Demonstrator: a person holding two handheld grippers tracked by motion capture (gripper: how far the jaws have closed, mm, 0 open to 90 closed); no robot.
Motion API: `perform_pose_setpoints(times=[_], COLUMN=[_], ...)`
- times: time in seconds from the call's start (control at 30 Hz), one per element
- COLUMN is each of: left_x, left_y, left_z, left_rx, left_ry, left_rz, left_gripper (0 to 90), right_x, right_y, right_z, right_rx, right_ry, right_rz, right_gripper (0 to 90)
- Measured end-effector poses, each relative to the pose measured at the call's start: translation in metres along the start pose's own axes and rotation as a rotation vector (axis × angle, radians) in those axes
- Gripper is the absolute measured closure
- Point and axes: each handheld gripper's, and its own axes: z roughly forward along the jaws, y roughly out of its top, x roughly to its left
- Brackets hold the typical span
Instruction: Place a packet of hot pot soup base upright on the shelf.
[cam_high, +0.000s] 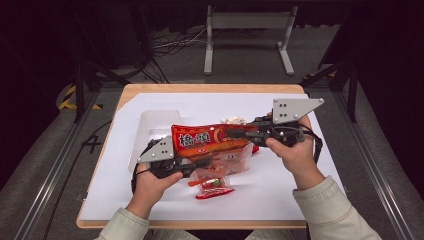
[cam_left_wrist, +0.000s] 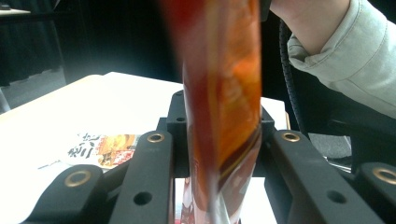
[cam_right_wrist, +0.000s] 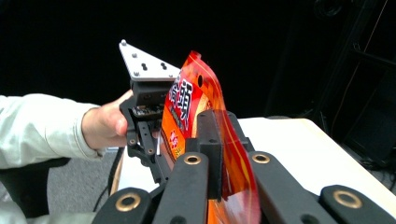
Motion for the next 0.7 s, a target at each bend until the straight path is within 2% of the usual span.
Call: perform_pose_setpoints(times=[0.13,0.33,0.43,0.5,0.7], left_x=[-0.001,-0.003,-0.005,-0.005,-0.006], left_y=[0.002,0.005,0.006,0.008,0.017], left_z=[0.000,0.001,0.003,0.003,0.003], left_rx=[0.010,0.029,0.050,0.060,0.047], left_ry=[0.009,0.018,0.027,0.017,0.016], left_rz=[0.006,0.003,0.014,0.019,0.017], left_gripper=[71.2,71.3,71.3,71.4,71.4], right_x=[0.002,0.003,0.003,0.004,0.007], right_y=[0.002,0.001,-0.001,-0.002,-0.008], right_z=[-0.001,-0.004,-0.005,-0.007,-0.020], right_rx=[0.022,0.043,0.045,0.053,0.006], right_ry=[-0.019,-0.048,-0.067,-0.096,-0.123], right_rz=[-0.019,-0.015,0.007,0.011,0.038], right_gripper=[90.0,85.8,78.2,72.8,55.9])
